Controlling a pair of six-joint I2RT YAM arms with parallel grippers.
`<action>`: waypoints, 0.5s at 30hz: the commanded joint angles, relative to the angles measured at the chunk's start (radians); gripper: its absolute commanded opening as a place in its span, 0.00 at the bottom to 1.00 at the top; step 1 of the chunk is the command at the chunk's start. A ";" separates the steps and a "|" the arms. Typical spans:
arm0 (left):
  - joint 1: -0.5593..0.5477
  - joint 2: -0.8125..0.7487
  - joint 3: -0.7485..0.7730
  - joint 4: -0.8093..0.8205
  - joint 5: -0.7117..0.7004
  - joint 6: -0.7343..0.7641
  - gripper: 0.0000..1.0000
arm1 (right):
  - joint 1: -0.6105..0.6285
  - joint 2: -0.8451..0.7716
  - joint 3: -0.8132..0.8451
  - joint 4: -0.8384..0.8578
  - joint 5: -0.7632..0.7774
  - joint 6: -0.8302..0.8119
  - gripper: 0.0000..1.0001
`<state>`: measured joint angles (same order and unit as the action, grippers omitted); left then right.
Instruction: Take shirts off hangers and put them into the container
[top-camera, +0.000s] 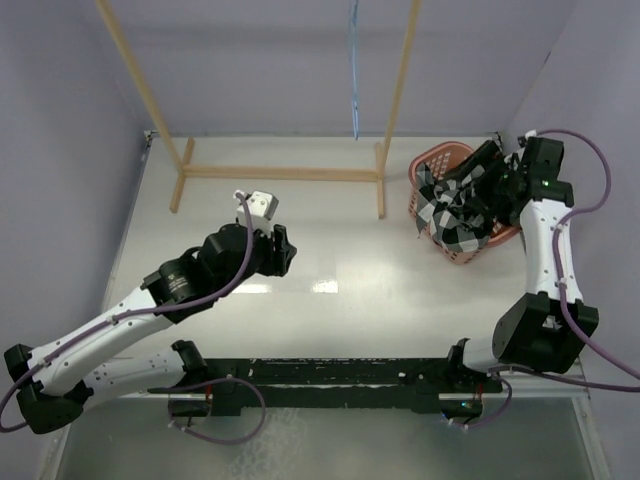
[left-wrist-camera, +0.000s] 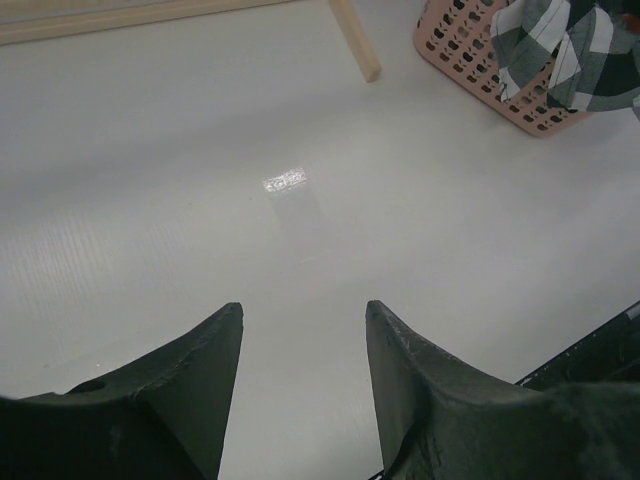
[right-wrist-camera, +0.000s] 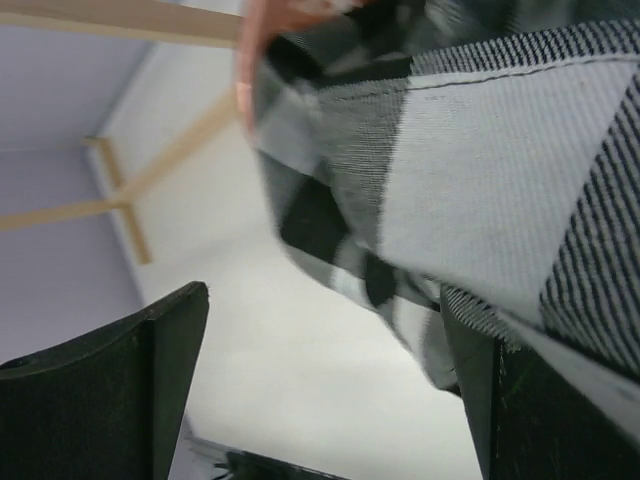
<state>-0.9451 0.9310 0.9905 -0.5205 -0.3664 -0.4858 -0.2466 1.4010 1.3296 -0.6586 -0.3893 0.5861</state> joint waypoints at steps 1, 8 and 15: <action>-0.003 -0.056 0.002 0.039 -0.003 0.014 0.56 | -0.007 -0.005 0.120 0.266 -0.304 0.241 1.00; -0.004 -0.071 -0.008 0.030 -0.004 0.013 0.56 | -0.021 0.046 -0.155 1.350 -0.585 0.998 1.00; -0.004 -0.082 -0.013 0.027 0.004 0.019 0.56 | -0.027 0.182 -0.402 2.120 -0.457 1.489 0.97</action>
<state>-0.9451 0.8661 0.9829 -0.5182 -0.3668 -0.4858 -0.2672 1.5635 1.0092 0.8806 -0.8768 1.7084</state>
